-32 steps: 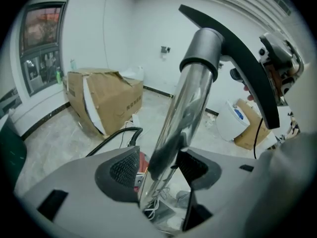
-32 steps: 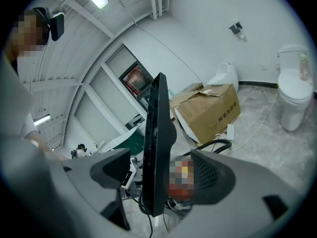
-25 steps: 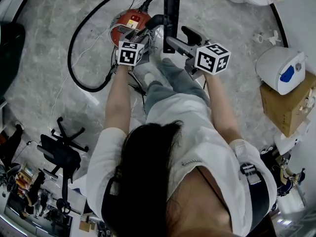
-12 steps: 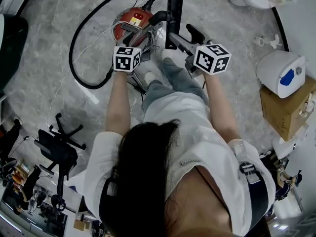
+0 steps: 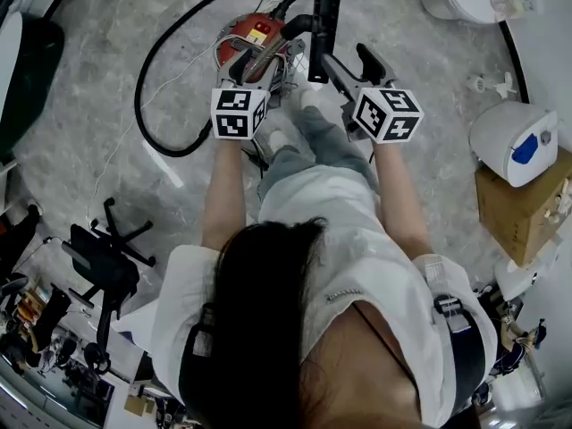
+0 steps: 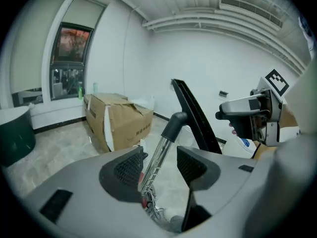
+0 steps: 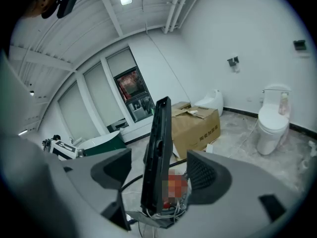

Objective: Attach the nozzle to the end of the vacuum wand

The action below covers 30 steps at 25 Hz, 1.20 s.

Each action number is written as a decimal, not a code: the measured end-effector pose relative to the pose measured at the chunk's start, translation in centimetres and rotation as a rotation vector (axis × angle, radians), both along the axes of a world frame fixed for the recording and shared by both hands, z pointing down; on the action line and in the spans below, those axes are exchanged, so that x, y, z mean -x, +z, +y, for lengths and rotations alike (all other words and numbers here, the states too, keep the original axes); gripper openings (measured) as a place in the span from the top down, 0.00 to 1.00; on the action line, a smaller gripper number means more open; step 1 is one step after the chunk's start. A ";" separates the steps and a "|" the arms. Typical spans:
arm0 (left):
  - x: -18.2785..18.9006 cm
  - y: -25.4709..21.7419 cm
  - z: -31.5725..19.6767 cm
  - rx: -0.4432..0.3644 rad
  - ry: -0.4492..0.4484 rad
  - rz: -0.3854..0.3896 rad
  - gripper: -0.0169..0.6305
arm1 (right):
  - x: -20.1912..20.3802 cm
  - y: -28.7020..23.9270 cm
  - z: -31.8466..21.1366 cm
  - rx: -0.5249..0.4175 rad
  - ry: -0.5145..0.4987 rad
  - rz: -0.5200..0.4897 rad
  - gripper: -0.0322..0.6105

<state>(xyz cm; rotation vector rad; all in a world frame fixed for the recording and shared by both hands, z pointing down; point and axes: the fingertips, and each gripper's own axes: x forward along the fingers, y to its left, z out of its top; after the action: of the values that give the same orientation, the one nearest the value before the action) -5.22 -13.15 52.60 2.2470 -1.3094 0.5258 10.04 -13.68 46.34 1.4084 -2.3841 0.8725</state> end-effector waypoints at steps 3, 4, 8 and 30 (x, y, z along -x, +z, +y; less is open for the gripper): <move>0.7 -2.2 0.3 -0.054 -0.053 0.014 0.67 | 0.1 -0.9 0.6 -0.021 0.013 -0.015 0.39; 1.0 -2.9 0.5 -0.072 -0.073 0.019 0.70 | 0.3 -1.1 0.8 -0.027 0.007 -0.014 0.39; 1.7 -4.9 1.5 -0.116 -0.116 -0.004 0.75 | 1.4 -2.0 1.8 -0.053 -0.030 -0.003 0.40; 3.3 -12.0 4.5 -0.238 -0.211 -0.023 0.94 | 5.8 -4.3 5.0 -0.127 -0.062 0.069 0.89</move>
<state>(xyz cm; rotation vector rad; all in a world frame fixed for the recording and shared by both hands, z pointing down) -8.52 -8.63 40.58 2.2547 -1.6744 0.3345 4.20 -8.65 42.01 1.3771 -2.4553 0.6566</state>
